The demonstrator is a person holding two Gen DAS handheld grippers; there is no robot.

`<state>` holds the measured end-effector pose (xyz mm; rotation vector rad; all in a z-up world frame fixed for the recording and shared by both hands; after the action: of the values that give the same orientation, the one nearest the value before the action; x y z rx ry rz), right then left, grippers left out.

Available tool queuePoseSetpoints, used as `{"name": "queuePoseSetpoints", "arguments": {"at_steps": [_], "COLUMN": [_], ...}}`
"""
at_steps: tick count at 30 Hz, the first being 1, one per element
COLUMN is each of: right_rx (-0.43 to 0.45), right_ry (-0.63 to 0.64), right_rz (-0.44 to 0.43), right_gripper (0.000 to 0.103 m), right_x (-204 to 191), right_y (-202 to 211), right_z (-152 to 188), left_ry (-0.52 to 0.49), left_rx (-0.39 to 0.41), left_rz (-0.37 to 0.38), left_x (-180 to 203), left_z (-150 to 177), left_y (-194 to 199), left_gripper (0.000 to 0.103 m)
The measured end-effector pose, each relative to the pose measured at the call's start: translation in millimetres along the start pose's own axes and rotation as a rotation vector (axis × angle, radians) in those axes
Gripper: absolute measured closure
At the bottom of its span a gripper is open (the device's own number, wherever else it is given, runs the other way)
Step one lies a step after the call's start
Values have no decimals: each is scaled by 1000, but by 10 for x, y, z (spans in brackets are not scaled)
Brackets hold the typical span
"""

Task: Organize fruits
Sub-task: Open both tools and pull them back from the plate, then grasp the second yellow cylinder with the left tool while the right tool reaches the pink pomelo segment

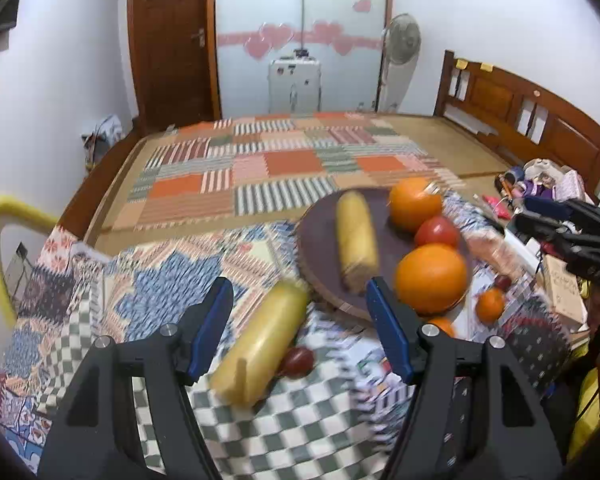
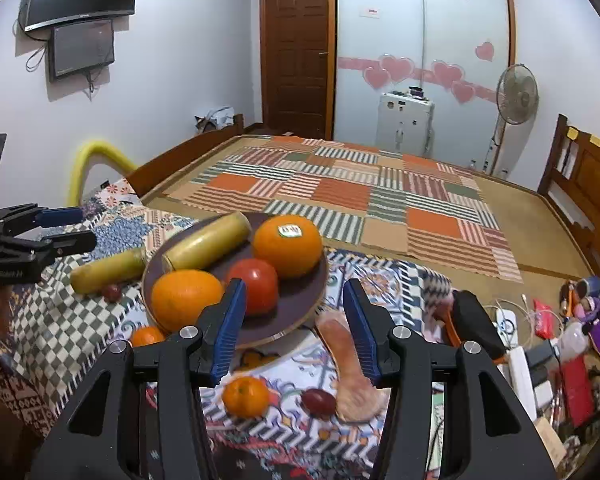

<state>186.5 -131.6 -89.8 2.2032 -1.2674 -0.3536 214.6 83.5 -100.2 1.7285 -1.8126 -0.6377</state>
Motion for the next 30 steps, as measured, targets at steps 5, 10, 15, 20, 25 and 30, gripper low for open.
{"name": "queuePoseSetpoints", "arguments": {"at_steps": [5,10,15,20,25,30], "right_rx": [-22,-61,-69,-62,-61,-59], "right_ry": [-8,-25,-55,-57,-59,-62], "right_rz": [33,46,40,33,21,17], "right_gripper": [52,52,52,52,52,52], "right_x": [76,164,259,278,273,278], "right_y": [-8,-115,-165,-146,-142,-121], "right_z": [165,293,359,389,418,437], "left_ry": [-23,8,-21,-54,-53,-20], "left_rx": [-59,-130,-163,-219,-224,-203], "left_rz": [-37,3,19,7,-2,-10], "left_x": [-204,-301,-211,-121,-100,-179], "left_z": [157,150,108,93,71,38], "left_y": [-156,-401,-593,-811,-877,-772], "left_gripper": [34,38,41,53,58,62]}}
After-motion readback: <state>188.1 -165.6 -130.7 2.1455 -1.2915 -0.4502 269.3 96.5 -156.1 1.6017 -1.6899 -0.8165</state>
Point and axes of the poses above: each gripper's, at about its wrist camera, not at the fingertips, and y roughly against the way its jaws point, x to its right, z to its underside, the point moved 1 cm from there along -y, roughly the way its jaws point, and after that the axes turned 3 degrees about y, right-handed, at the moved point
